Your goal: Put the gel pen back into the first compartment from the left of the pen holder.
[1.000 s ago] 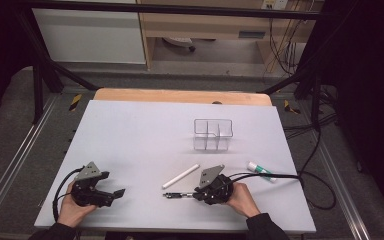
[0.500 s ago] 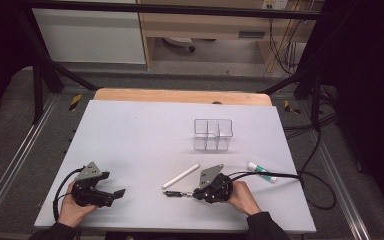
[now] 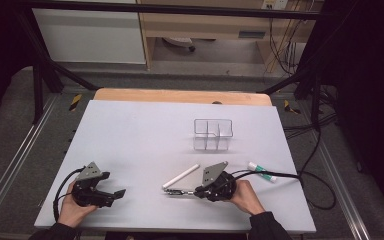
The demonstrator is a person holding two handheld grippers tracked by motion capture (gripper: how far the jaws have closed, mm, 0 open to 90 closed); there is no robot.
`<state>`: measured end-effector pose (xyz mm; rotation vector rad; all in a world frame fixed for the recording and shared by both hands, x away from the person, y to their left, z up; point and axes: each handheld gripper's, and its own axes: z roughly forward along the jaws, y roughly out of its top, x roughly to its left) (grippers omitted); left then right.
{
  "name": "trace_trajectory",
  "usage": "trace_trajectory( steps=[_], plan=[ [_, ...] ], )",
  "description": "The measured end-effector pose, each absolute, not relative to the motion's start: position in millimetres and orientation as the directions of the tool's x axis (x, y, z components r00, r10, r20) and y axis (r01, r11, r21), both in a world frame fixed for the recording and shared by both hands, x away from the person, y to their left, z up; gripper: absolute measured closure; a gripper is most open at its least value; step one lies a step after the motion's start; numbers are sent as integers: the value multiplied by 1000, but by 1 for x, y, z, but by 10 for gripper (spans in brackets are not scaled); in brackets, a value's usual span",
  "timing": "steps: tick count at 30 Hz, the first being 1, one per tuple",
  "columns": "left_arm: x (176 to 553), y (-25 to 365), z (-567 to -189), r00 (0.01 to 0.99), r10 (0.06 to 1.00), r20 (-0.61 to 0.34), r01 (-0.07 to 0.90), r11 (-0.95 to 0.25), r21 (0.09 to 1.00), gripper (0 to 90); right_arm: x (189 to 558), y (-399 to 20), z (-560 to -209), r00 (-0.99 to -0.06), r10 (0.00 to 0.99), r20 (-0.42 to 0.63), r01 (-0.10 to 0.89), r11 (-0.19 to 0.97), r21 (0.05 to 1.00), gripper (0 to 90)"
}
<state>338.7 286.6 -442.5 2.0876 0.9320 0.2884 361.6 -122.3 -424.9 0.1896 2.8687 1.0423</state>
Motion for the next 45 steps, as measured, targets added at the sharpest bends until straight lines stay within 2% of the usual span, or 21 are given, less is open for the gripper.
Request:
trace_trajectory(
  steps=[21, 45],
  plan=[
    [337, 250, -425, 792, 609, -39, 422, -500, 757, 69, 365, -139, -393, -978, 206, -36, 129, 734, 667, 800],
    [336, 183, -407, 877, 465, 118, 257, -662, 704, 95, 368, -142, -382, -972, 234, 1, 177, 732, 658, 800]
  ],
)
